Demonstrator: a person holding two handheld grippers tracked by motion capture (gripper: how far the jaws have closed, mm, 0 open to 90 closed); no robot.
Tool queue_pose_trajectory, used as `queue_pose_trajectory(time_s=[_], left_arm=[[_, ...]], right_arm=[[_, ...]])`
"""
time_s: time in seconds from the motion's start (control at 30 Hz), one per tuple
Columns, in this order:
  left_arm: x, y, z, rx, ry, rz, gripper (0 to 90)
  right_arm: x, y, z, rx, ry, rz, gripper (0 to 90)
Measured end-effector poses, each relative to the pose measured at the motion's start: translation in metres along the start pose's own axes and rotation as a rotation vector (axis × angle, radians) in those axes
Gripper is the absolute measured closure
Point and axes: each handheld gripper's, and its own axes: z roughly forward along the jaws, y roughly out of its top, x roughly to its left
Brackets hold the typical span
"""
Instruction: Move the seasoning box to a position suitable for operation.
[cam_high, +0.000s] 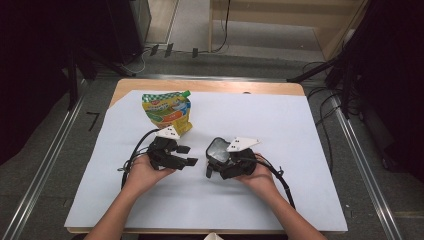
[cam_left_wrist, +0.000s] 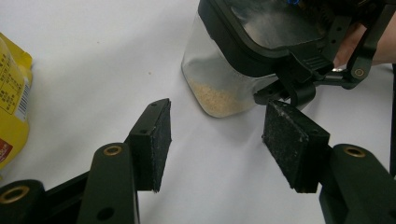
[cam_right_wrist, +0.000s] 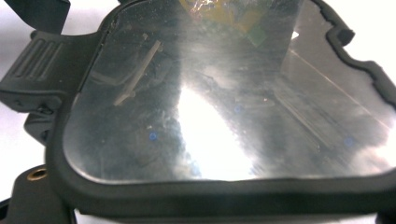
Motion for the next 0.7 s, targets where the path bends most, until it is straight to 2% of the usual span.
queue_pose_trajectory(time_s=[0.1, 0.37, 0.53, 0.7], left_arm=[[0.0, 0.0, 0.0, -0.001, -0.003, 0.0, 43.0], [-0.002, 0.0, 0.001, 0.001, -0.008, 0.001, 44.3], [-0.003, 0.0, 0.002, 0.001, -0.009, 0.002, 44.7], [-0.004, 0.0, 0.005, 0.006, -0.022, 0.0, 46.6]], right_arm=[[0.0, 0.0, -0.005, 0.011, 0.001, 0.006, 14.4], [0.0, -0.004, -0.032, 0.011, 0.007, 0.039, 15.8], [0.002, -0.007, -0.047, 0.007, -0.007, 0.052, 18.7], [0.005, -0.01, -0.061, 0.025, -0.028, 0.071, 28.6]])
